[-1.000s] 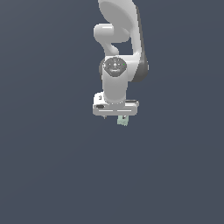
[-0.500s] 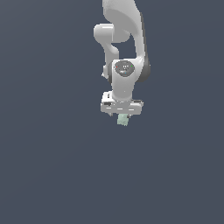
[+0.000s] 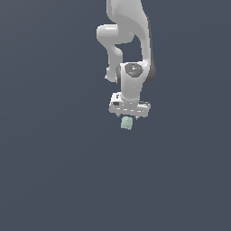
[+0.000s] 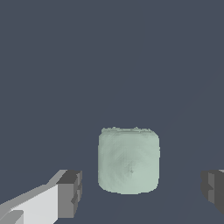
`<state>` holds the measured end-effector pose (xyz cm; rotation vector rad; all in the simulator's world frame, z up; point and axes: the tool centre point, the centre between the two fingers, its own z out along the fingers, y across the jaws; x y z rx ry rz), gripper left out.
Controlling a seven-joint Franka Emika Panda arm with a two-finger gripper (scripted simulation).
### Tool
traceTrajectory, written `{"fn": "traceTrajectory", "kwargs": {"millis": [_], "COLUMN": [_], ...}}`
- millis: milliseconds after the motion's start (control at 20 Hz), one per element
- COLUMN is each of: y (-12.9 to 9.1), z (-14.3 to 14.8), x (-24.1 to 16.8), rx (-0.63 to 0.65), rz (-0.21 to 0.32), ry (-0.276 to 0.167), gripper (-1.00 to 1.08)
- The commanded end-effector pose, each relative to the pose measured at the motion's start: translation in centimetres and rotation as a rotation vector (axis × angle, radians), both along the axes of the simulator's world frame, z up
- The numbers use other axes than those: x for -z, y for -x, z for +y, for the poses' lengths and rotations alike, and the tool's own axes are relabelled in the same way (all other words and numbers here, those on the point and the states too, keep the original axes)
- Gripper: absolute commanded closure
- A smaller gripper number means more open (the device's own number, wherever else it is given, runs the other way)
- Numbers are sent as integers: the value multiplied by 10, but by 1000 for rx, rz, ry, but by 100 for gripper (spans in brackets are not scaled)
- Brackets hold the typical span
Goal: Pick up the object and move it to a goal position.
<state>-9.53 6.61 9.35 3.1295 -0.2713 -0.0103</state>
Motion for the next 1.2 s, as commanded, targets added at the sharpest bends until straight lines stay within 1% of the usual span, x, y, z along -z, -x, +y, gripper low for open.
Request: {"fn": "traceTrajectory", "kwargs": {"millis": [0, 400, 850, 1150], "y": [4, 5, 6, 6], "z": [2, 3, 3, 3], "x": [2, 8, 44, 53], "rx": [10, 10, 12, 13], "rz": [-5, -5, -6, -6], "ry": [0, 0, 0, 0], "gripper": [-92, -92, -92, -92]}}
